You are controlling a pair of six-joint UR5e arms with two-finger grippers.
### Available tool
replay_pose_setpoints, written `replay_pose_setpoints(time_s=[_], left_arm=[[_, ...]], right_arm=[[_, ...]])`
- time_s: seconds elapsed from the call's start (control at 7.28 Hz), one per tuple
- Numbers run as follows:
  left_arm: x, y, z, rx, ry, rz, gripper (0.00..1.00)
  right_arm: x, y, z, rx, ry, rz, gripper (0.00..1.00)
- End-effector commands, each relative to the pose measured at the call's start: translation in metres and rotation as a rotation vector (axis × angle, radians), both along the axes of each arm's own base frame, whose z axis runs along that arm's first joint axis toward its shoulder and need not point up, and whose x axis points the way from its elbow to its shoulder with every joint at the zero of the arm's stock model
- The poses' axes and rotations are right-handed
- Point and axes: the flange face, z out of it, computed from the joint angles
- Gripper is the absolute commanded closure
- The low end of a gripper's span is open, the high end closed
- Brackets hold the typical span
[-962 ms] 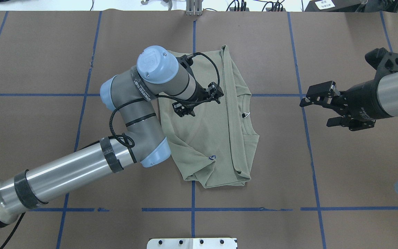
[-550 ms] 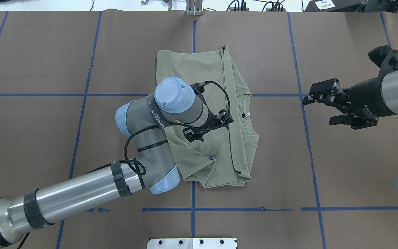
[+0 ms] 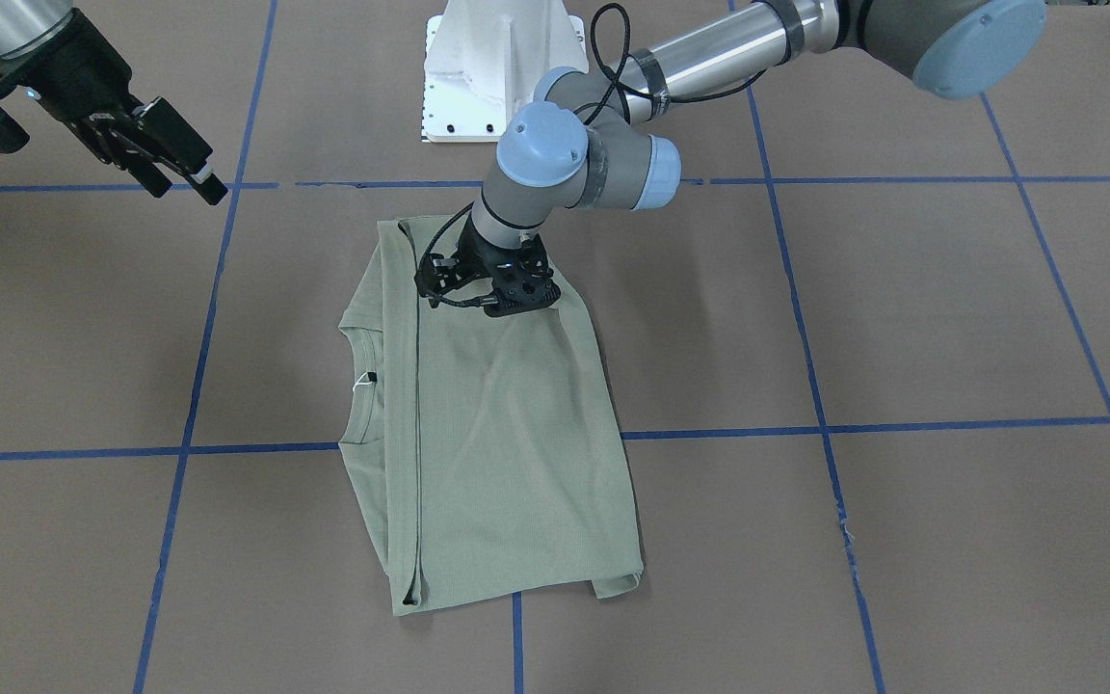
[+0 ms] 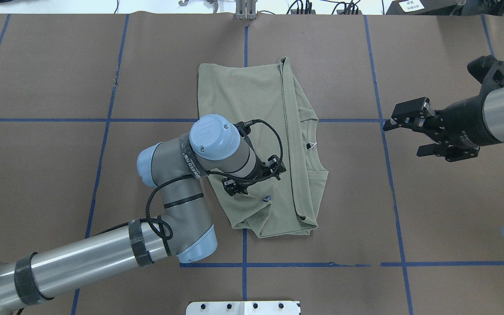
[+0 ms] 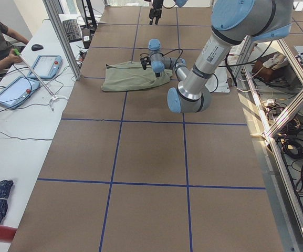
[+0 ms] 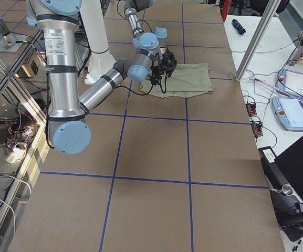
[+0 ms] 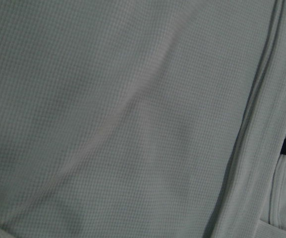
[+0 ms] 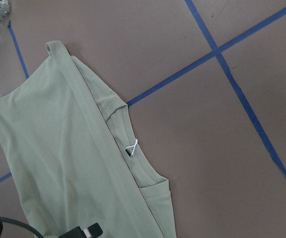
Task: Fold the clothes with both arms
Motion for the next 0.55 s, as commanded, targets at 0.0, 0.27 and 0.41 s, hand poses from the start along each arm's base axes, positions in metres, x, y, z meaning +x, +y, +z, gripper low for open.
replay_pose_setpoints(time_s=[0.0, 0.27, 0.41], left_arm=[[-0.02, 0.044, 0.0, -0.023, -0.066, 0.047, 0.0], [-0.029, 0.058, 0.023, -0.032, -0.092, 0.061, 0.0], [-0.037, 0.058, 0.036, -0.009, -0.108, 0.072, 0.01]], right_arm=[[-0.001, -0.002, 0.002, -0.003, 0.004, 0.001, 0.0], [-0.002, -0.005, 0.008, -0.012, 0.012, 0.004, 0.0], [-0.002, -0.005, 0.009, -0.01, 0.015, 0.002, 0.0]])
